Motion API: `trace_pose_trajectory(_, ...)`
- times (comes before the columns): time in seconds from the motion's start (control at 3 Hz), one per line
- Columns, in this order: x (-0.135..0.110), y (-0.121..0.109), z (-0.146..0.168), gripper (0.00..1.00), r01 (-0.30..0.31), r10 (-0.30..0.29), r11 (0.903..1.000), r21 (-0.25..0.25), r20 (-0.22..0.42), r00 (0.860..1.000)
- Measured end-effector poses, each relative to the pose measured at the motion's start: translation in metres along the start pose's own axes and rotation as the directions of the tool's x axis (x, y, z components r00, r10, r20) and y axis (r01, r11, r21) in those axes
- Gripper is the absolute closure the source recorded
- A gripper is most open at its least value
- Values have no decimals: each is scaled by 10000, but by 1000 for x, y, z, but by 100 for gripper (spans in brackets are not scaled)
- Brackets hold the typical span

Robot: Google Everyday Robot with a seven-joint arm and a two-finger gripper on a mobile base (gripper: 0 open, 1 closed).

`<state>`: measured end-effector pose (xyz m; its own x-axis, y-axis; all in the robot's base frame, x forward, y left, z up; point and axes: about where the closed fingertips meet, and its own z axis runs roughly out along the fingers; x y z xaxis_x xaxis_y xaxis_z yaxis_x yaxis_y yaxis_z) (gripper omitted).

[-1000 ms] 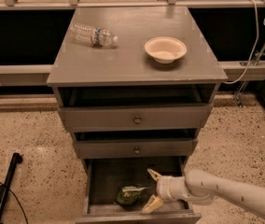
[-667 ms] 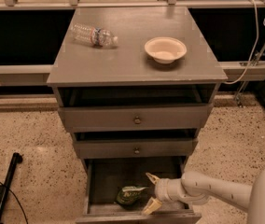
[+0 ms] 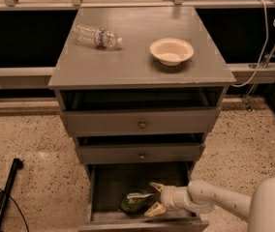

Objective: Pick green jalapeno chip bag from bottom drawer and place on counter

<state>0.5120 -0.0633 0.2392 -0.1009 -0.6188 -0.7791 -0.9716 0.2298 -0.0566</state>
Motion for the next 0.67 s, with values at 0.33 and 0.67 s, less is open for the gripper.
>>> trace_pose_trajectory(0.33, 4, -17, 12, 42, -157, 152, 9995, 276, 200, 9997)
trace_pose_trajectory(0.67, 10, -23, 18, 73, -649, 600, 9952, 739, 662, 9960)
